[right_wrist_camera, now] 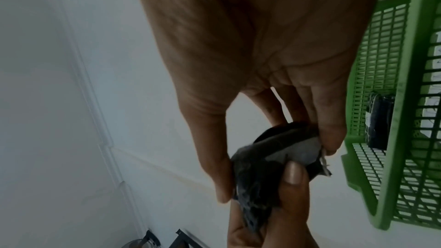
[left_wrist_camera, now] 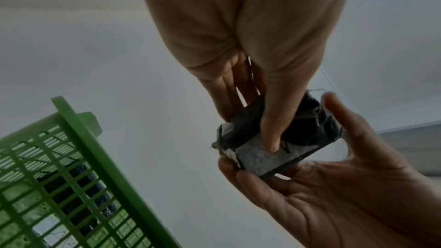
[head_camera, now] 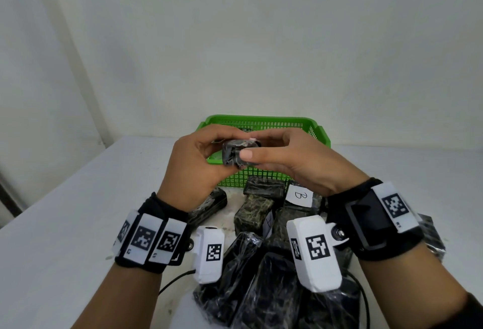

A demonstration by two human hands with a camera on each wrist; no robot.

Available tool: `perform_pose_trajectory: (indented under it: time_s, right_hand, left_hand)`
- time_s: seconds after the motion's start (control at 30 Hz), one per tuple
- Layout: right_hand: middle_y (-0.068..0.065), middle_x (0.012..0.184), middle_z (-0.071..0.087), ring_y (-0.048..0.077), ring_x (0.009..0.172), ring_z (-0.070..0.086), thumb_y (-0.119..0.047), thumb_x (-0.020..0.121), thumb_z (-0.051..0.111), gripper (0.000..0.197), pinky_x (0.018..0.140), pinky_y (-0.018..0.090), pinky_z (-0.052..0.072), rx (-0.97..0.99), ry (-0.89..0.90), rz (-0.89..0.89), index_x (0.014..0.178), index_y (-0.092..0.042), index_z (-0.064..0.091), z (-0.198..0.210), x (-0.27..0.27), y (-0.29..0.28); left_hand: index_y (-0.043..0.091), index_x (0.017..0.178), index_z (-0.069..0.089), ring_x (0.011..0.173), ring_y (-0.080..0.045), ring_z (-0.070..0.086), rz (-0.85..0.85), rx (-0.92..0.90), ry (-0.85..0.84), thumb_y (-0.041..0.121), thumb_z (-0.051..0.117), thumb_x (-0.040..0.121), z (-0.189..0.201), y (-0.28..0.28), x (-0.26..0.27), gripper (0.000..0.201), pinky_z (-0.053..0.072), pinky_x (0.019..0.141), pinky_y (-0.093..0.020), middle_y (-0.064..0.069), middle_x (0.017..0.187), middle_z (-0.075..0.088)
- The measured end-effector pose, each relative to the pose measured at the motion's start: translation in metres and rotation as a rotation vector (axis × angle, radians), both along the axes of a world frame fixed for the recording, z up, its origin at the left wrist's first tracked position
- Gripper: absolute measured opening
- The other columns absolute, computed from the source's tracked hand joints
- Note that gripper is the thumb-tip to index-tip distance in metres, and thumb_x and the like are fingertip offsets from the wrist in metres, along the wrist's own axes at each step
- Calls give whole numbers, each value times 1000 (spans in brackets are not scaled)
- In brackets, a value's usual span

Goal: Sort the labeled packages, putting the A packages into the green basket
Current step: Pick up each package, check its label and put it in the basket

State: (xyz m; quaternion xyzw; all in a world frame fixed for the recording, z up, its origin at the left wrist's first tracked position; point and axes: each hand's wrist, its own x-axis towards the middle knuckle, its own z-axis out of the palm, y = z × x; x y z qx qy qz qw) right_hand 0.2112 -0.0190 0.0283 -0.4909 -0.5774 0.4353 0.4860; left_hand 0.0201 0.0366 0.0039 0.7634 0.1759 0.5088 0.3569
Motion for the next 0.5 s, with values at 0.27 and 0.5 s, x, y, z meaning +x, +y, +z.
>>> perform_pose_trajectory:
  time_s: [0.27,0.5]
  right_hand:
    - [1,115,79,19,114,73,-43,60,90,68,110,48,52,80,-96,-80,121,-19,76,-8,-4,7]
    - [9,115,79,27,115,73,-23,66,92,55,106,47,56,38,-3,-73,117,-12,75,-6,1,6]
  left_hand:
    - [8,109,73,110,-22,68,12,45,11,-11,83,66,-2,3,-1,48,54,98,-39,-6,112,71]
    - [10,107,74,109,-22,69,30,55,-12,-9,84,67,-1,1,-1,46,55,96,-37,-5,111,71]
